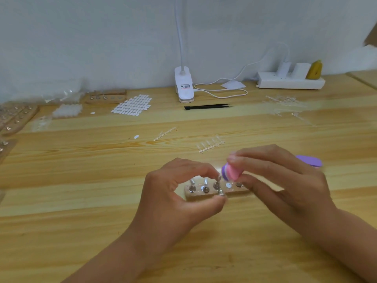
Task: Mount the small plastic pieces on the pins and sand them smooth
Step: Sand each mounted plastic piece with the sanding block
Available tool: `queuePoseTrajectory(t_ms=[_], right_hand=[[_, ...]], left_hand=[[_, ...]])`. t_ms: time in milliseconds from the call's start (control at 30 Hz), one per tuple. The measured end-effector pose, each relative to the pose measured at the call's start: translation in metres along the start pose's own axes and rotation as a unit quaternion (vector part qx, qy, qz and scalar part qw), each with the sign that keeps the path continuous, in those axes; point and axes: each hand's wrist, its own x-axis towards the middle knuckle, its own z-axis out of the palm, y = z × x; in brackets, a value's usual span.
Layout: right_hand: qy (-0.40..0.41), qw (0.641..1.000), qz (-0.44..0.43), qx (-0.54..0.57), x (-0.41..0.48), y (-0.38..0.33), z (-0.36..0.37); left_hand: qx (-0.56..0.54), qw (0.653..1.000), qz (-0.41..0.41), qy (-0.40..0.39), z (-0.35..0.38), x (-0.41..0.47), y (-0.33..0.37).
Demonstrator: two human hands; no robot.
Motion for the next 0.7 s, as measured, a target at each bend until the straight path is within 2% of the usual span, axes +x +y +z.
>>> queuePoseTrajectory(t_ms=[100,267,400,567,700], right_hand=[[-0.028,0.998,-0.053,-0.011,-0.002,-0.008,0.004],[0.002,0.999,-0.02,-0.046,0.001,0.002,-0.002],[-0.018,0.998,-0.056,-0.024,-0.003,-0.007,0.004],[0.014,0.999,-0.02,-0.04,0.004,-0.002,0.0],[0.001,0.999,-0.046,-0.019,0.001,-0.012,0.006]], left_hand=[[-0.005,1.0,0.014,-0.009,0.001,-0.001,0.003],[-0.01,1.0,0.0,-0.01,-0.001,0.001,0.004],[-0.014,1.0,0.013,-0.018,0.0,0.0,0.006],[-0.006,1.0,0.007,-0.015,-0.003,-0.001,0.005],[-0.015,0.999,0.018,-0.029,-0.002,-0.001,0.005]])
